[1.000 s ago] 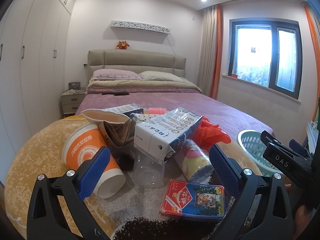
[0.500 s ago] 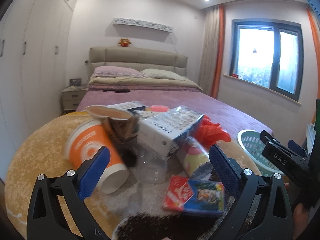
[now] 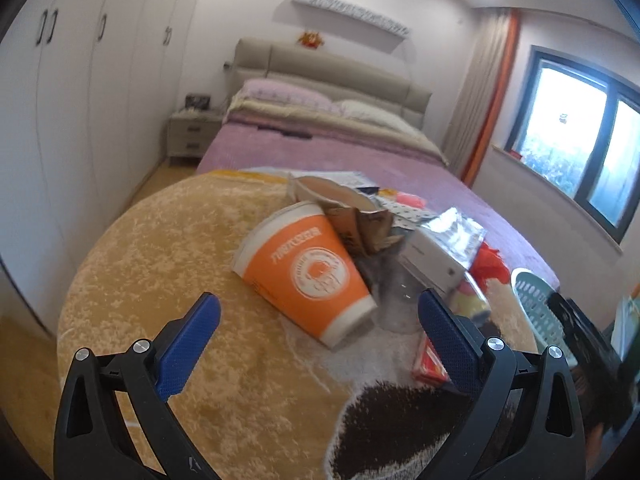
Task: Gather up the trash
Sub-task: 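Grasp the orange paper cup with the left tool while the right tool grasps the tiger cigarette pack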
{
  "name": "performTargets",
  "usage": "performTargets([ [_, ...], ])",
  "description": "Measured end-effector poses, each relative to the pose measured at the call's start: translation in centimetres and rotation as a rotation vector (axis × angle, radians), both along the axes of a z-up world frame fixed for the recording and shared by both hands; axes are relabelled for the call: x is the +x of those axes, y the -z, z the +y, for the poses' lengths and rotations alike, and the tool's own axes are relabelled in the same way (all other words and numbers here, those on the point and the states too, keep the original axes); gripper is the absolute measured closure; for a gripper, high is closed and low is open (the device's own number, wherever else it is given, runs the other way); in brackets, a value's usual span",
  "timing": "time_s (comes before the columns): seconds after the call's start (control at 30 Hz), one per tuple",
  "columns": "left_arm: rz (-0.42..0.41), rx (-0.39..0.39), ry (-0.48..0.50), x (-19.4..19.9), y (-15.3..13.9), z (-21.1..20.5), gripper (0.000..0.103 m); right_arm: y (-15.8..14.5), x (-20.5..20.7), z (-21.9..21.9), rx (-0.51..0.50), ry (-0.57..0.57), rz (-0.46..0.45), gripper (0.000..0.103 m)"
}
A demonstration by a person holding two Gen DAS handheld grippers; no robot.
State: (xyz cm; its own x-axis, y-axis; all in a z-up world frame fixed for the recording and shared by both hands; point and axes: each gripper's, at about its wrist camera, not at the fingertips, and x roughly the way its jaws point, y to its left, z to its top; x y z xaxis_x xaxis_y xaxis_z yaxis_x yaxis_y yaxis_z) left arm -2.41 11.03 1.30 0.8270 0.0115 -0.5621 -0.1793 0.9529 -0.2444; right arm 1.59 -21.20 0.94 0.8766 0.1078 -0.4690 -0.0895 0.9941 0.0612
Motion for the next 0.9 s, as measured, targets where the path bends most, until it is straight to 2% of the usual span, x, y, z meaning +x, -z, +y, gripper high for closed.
performTargets([
  [0.17, 0.159, -0.050, -0.018, 4.9, 1.9, 0.7, 0.009, -0.1, 0.1, 2.0, 0.010, -0.170, 0.063, 0.062],
  [0.23, 0.190, -0.086, -0.013, 6.2, 2.7, 1.0, 0.011, 0.3, 0.3, 2.7, 0.024, -0.224, 0.097, 0.061],
  [0.43, 0.238, -0.116, -0.022, 8.0, 4.4, 1.6, 0.019, 1.5, 2.1, 4.4, 0.020, -0.322, 0.205, 0.047],
  [0.53, 0.237, -0.135, -0.007, 7.9, 4.5, 1.9, 0.021, 2.3, 2.7, 5.1, 0.021, -0.345, 0.266, 0.046],
  [0.6, 0.234, -0.130, 0.004, 7.2, 4.4, 2.3, 0.025, 2.8, 3.0, 5.3, 0.062, -0.379, 0.320, 0.046],
  [0.7, 0.234, -0.123, 0.019, 6.1, 4.4, 2.6, 0.032, 3.7, 3.3, 5.6, 0.073, -0.389, 0.376, 0.046],
  [0.9, 0.263, -0.076, 0.019, 3.7, 3.6, 3.0, 0.044, 4.2, 1.4, 6.8, 0.080, -0.454, 0.426, 0.046],
])
